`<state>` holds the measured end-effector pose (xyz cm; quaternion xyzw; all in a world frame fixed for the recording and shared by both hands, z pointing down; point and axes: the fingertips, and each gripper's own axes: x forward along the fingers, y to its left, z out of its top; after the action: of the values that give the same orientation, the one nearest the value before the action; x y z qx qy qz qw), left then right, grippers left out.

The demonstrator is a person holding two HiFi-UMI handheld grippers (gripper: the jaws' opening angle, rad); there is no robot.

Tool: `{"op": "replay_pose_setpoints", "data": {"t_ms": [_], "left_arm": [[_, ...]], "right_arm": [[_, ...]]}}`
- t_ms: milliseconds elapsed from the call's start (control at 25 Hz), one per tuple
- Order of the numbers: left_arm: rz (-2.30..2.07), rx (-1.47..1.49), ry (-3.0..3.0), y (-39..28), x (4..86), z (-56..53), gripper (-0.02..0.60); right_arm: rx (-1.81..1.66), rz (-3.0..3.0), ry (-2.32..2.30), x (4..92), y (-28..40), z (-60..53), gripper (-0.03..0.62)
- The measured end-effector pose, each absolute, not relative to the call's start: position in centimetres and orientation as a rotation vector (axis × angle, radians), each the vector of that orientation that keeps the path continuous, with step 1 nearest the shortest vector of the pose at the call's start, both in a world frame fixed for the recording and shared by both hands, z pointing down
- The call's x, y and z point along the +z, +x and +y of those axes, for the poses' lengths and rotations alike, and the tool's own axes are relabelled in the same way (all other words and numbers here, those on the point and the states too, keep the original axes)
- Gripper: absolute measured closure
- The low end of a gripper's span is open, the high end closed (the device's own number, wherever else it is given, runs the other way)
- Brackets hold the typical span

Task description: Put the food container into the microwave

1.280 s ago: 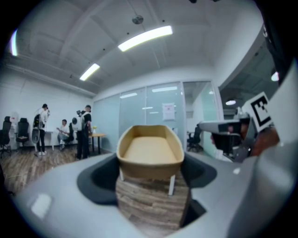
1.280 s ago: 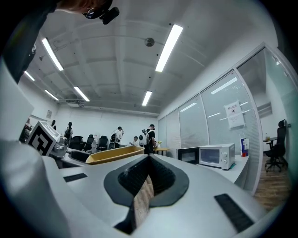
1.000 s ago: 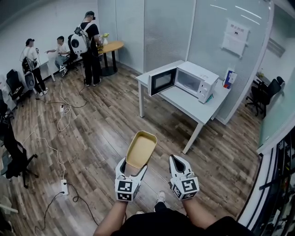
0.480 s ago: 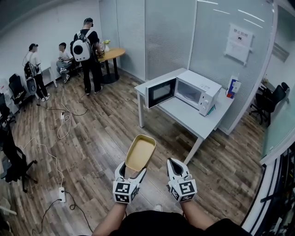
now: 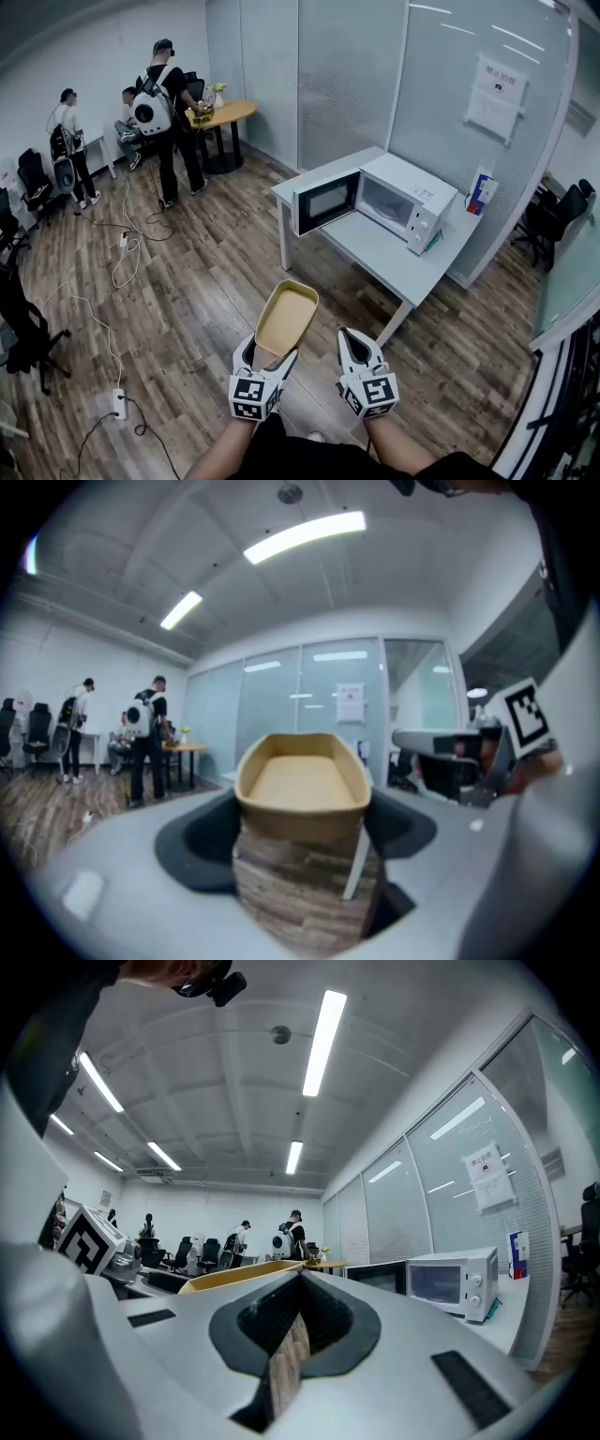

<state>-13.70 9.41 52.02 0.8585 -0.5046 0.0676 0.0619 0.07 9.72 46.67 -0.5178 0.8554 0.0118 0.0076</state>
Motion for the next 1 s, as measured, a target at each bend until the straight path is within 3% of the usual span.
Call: {"op": "replay_pose_setpoints", "data": {"t_ms": [1000], "left_arm": [[-1.249,0.210,2.819,-15.8,51.2,-14.0,0.169]], "right_arm": [[0.093,2.521,-1.951,46.7,-1.9,-12.1,0.588]]}}
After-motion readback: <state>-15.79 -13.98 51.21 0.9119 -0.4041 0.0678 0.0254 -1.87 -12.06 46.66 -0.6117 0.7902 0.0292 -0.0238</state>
